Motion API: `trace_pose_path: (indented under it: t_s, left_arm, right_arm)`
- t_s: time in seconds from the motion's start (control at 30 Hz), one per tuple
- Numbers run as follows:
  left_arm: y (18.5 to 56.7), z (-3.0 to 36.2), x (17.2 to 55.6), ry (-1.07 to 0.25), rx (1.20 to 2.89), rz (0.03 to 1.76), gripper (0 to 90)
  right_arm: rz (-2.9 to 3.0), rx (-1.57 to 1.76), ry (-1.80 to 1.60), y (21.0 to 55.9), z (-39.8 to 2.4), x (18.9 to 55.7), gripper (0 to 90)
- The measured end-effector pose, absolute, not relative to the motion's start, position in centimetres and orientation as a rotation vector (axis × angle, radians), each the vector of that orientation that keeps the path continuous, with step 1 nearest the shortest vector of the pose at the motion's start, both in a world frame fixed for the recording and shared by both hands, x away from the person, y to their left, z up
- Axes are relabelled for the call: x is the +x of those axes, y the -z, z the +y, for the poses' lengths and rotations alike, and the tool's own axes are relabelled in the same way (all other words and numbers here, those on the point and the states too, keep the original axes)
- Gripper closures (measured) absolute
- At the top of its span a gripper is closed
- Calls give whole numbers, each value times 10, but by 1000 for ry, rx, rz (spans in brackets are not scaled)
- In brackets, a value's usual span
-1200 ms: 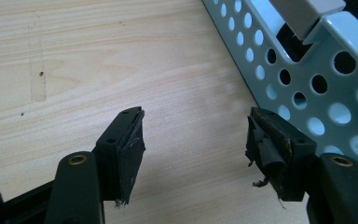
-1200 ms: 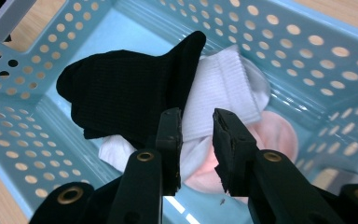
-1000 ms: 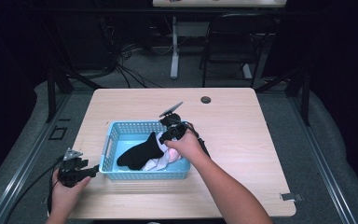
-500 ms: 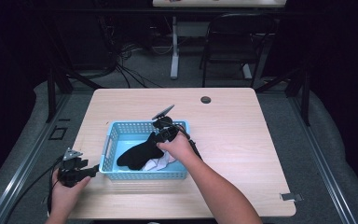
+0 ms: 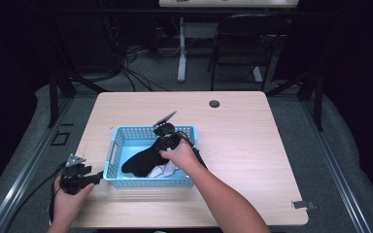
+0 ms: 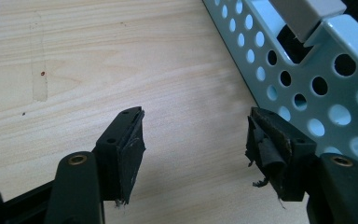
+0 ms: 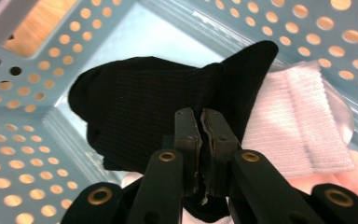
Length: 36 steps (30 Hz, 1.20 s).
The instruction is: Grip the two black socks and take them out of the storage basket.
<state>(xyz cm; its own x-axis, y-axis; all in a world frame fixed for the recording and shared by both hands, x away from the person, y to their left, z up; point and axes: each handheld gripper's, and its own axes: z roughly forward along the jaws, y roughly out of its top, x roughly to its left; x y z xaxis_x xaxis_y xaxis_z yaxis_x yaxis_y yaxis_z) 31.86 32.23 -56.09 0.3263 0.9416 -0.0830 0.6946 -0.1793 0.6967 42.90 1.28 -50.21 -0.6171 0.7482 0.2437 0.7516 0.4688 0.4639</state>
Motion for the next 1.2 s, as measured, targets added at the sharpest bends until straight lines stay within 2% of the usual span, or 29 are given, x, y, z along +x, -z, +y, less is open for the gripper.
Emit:
trace_pose_path:
  t_s: [0.3,0.7,1.2]
  left_arm:
    - [561,322,319,-491,1948,1439,365]
    - [561,322,319,-490,1951,1437,365]
    - [561,322,319,-492,1951,1437,365]
  right_arm:
    - [-2683,-1306,956,479,11,415,864]
    - [-2739,-1225,1056,423,3,398,864]
    - [-2755,-1193,1149,384,-11,388,864]
